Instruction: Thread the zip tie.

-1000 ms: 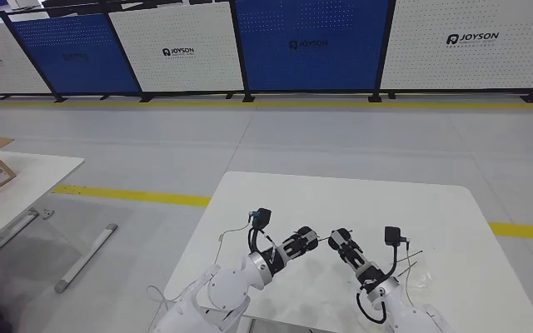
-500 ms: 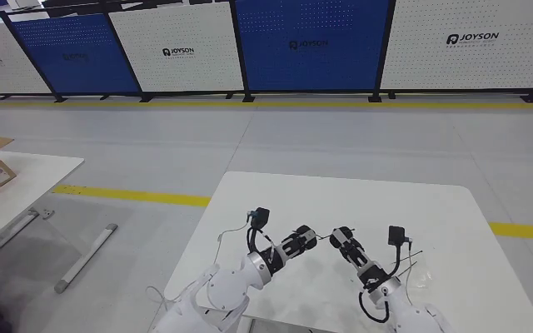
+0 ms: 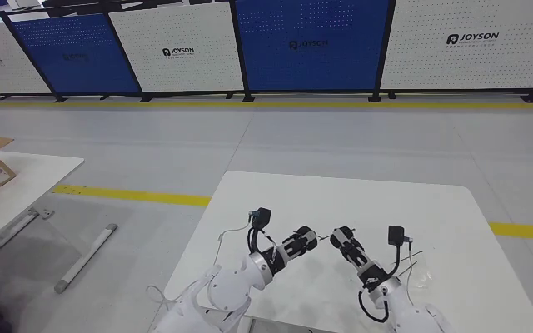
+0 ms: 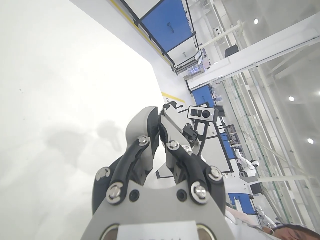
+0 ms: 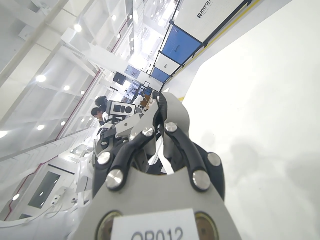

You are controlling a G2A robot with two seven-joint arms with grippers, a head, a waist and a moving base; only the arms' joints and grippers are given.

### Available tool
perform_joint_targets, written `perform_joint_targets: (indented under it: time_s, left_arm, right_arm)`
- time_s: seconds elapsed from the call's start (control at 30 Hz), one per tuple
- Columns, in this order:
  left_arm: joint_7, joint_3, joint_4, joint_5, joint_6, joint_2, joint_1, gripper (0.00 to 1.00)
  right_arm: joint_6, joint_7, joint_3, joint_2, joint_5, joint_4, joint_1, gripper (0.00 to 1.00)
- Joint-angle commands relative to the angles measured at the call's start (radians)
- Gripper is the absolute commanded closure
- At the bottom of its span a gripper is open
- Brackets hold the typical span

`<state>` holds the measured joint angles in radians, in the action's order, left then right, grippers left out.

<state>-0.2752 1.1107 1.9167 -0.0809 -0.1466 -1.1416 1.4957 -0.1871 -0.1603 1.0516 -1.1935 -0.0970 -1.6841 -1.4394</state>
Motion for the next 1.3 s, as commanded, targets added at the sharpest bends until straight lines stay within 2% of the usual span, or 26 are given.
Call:
perform_joint_targets:
  time_s: [0.0, 0.2, 0.4, 0.7, 1.0, 1.27]
  left_arm:
    - [0.002, -0.003, 0.000, -0.004, -0.006, 0.000, -0.001, 0.73]
    - [0.001, -0.009, -0.003, -0.002, -0.015, -0.002, -0.007, 0.71]
    - [0.007, -0.014, -0.010, -0.003, -0.023, -0.004, -0.013, 0.82]
    - [0.000, -0.017, -0.016, -0.008, -0.035, -0.004, -0.017, 0.89]
    - [-0.005, -0.021, -0.019, -0.007, -0.038, -0.005, -0.022, 0.87]
    - [-0.005, -0.021, -0.020, -0.009, -0.043, -0.006, -0.024, 1.00]
  right_arm:
    - [0.005, 0.001, 0.000, -0.001, -0.009, -0.003, -0.001, 1.00]
    - [0.018, 0.001, -0.002, -0.006, -0.024, -0.001, -0.002, 1.00]
    - [0.020, 0.003, 0.001, -0.009, -0.040, -0.002, -0.004, 1.00]
    - [0.014, 0.003, 0.004, -0.014, -0.051, -0.008, -0.012, 1.00]
    - [0.011, 0.009, 0.008, -0.020, -0.052, -0.001, -0.008, 1.00]
    - [0.012, 0.010, 0.008, -0.026, -0.060, 0.001, -0.006, 1.00]
